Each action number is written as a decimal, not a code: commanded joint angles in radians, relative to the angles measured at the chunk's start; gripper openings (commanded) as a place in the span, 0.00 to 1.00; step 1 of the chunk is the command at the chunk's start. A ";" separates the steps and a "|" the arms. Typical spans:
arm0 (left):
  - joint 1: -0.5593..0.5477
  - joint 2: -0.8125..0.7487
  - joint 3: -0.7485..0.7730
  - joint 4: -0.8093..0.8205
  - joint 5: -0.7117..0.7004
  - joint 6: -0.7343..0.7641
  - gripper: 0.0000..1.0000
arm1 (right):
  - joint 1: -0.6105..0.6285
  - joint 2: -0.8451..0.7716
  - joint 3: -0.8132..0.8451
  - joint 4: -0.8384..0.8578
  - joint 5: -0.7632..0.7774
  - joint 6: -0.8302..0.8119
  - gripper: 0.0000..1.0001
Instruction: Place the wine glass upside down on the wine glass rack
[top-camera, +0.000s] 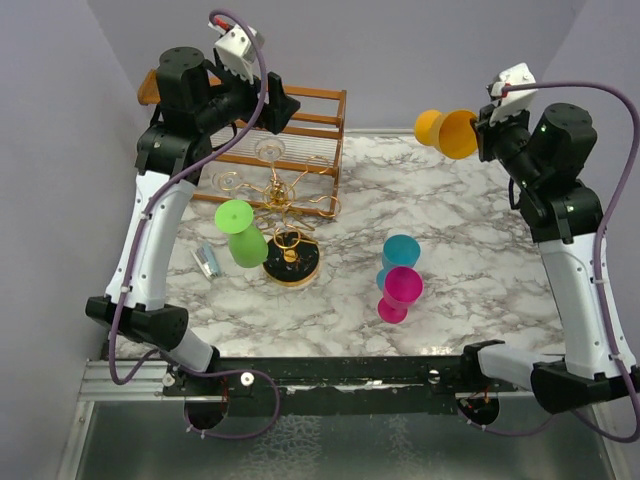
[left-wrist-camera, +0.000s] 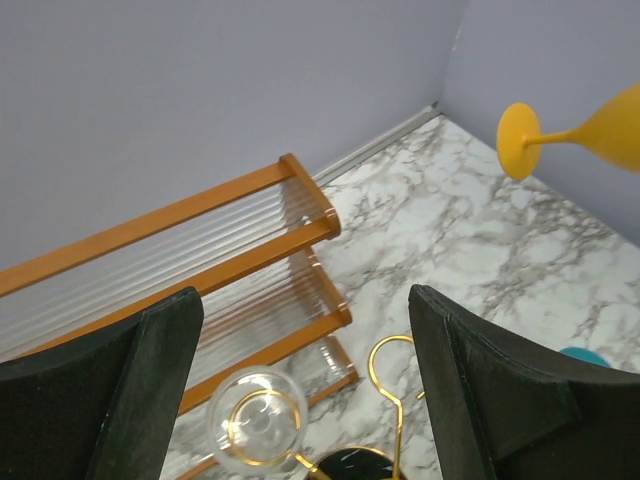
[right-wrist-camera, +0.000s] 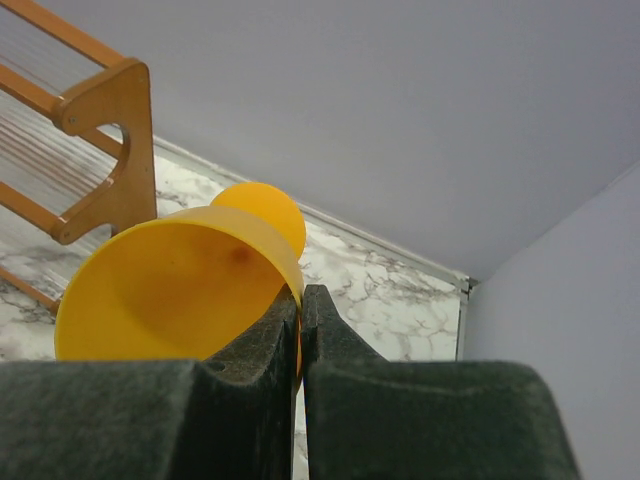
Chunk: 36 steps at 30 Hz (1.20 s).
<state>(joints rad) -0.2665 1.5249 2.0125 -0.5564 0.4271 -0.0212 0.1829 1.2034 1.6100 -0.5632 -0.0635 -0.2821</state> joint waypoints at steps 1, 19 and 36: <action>-0.024 0.048 0.056 0.103 0.118 -0.160 0.84 | -0.005 -0.050 0.014 0.045 -0.083 0.004 0.01; -0.138 0.113 0.042 0.228 0.169 -0.389 0.77 | -0.003 0.077 0.227 0.086 -0.532 0.138 0.01; -0.143 0.165 -0.058 0.295 0.252 -0.675 0.61 | -0.003 0.133 0.269 0.105 -0.637 0.223 0.01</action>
<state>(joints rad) -0.4034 1.6794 1.9461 -0.3119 0.6189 -0.6395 0.1818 1.3323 1.8629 -0.4995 -0.6697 -0.0826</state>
